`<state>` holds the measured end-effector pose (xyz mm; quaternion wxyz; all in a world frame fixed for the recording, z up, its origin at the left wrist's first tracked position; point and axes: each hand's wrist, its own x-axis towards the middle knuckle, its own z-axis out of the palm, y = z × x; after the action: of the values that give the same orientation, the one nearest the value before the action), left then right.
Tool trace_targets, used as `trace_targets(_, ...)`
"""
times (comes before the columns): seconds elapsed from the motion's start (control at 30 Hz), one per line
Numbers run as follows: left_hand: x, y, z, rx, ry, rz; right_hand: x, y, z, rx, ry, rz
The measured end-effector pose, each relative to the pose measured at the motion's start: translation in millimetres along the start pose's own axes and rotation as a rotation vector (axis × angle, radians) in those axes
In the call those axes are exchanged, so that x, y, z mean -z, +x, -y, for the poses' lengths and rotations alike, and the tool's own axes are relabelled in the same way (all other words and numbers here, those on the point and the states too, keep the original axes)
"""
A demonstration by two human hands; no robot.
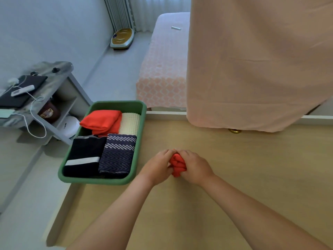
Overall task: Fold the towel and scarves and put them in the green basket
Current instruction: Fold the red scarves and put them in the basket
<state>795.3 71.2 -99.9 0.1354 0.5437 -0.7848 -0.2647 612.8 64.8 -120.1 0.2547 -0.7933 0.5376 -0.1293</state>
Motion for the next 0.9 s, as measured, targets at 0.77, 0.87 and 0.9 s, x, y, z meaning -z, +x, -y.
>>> trace_targets(0.77, 191, 24, 226, 0.394, 0.352, -0.013, -46, 211, 185, 0.095, -0.331, -0.288)
trace_targets(0.87, 182, 18, 230, 0.356, 0.319, -0.017, -61, 217, 180, 0.036, -0.407, -0.168)
trace_targets(0.9, 182, 18, 230, 0.355, 0.324, -0.01, -64, 219, 177, 0.018, -0.432, -0.083)
